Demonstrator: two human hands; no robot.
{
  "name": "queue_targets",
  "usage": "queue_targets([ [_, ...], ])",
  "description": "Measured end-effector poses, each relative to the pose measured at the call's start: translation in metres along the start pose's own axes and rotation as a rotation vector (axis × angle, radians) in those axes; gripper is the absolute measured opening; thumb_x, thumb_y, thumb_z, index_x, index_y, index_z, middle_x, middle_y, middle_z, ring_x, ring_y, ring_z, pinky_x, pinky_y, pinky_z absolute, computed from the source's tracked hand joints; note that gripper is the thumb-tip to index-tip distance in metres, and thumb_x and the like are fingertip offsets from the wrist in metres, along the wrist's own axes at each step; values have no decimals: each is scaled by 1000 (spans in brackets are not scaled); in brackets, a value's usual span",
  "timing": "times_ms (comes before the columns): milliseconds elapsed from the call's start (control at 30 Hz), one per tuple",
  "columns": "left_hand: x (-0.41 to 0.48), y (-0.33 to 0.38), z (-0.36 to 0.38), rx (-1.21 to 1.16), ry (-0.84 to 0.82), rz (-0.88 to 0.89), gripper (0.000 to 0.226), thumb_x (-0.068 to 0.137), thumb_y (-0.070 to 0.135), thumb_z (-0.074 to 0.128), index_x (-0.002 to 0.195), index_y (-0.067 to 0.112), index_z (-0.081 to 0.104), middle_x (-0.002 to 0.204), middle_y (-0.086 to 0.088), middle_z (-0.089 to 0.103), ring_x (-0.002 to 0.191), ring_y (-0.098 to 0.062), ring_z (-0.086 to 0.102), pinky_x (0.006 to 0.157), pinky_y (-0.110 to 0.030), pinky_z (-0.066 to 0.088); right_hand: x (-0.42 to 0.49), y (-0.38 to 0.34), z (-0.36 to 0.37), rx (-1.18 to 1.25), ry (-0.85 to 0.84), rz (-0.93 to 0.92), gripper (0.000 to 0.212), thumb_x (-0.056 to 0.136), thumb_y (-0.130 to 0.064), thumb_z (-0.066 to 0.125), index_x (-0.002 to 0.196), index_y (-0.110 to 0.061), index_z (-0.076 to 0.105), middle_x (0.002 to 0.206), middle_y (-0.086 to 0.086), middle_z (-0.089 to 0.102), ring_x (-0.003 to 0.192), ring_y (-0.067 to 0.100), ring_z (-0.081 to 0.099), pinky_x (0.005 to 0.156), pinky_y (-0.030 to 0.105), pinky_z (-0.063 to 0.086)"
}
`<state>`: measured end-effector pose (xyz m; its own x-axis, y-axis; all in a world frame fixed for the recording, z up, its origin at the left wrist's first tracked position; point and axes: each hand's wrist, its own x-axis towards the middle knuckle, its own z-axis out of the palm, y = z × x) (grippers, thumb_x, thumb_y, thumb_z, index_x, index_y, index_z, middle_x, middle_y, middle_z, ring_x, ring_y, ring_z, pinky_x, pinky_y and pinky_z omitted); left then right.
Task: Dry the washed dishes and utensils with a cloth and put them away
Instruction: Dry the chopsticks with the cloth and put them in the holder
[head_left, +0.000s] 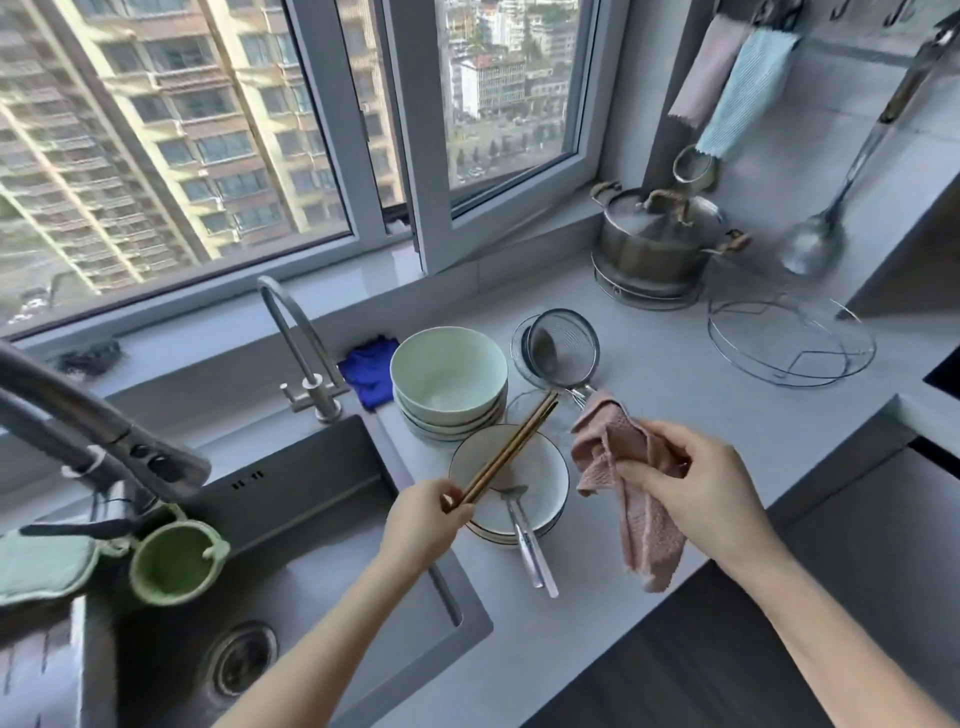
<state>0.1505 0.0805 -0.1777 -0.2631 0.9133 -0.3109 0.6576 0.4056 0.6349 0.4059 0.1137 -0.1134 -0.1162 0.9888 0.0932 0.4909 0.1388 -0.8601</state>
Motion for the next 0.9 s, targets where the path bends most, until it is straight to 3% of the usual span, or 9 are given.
queue_targets([
  [133, 1, -4, -10, -248, 1, -93, 8, 84, 12, 66, 86, 4, 70, 73, -13, 68, 59, -21, 63, 61, -37, 60, 11, -1, 11, -8, -13, -7, 42, 73, -13, 81, 107, -32, 68, 91, -24, 68, 92, 1, 65, 82, 26, 49],
  [267, 3, -6, -16, -119, 3, -82, 15, 89, 18, 62, 82, 9, 71, 73, -10, 72, 65, -24, 67, 64, -35, 58, 17, -5, 23, 32, -44, -34, 43, 74, -12, 80, 100, -42, 64, 86, -33, 66, 89, -9, 63, 78, 18, 47],
  [400, 7, -9, -20, 71, 49, -46, 22, 94, 25, 54, 86, 12, 70, 78, -3, 69, 69, -16, 62, 68, -30, 52, 22, -8, 31, 74, -30, -21, 38, 75, -11, 78, 104, -33, 68, 89, -21, 70, 89, 1, 65, 81, 25, 50],
  [500, 9, -10, -24, 61, 109, -48, 18, 95, 25, 52, 92, 13, 66, 86, -2, 68, 79, -17, 63, 77, -33, 54, 26, -8, 32, 115, -2, -16, 36, 76, -11, 77, 88, -42, 65, 82, -19, 71, 83, 4, 66, 74, 24, 49],
  [600, 7, -11, -33, 46, 150, -50, 19, 96, 24, 50, 94, 10, 63, 85, -4, 66, 82, -22, 62, 79, -38, 53, 28, -5, 33, 194, 56, 21, 24, 78, -11, 76, 88, -31, 67, 75, -12, 69, 76, 11, 64, 71, 31, 51],
  [667, 4, -12, -42, 6, 183, -56, 18, 97, 22, 48, 91, 11, 61, 81, -5, 65, 78, -22, 62, 74, -38, 54, 28, -5, 34, 266, 104, 45, 14, 79, -11, 75, 88, -20, 68, 69, -6, 63, 70, 15, 58, 69, 38, 48],
  [767, -9, -10, -61, -132, 212, -12, 18, 97, 21, 48, 84, 14, 59, 68, -1, 60, 57, -13, 51, 51, -24, 42, 28, -14, 36, 419, 165, 78, 8, 80, -11, 74, 83, -16, 68, 76, 8, 66, 74, 23, 59, 70, 41, 49],
  [900, -33, 7, -90, -423, 184, 34, 16, 96, 21, 51, 86, 16, 62, 62, -1, 57, 49, -7, 46, 44, -17, 37, 23, -53, 65, 637, 149, 64, 19, 80, -12, 73, 79, -31, 72, 72, -9, 70, 70, 7, 63, 61, 16, 50],
])
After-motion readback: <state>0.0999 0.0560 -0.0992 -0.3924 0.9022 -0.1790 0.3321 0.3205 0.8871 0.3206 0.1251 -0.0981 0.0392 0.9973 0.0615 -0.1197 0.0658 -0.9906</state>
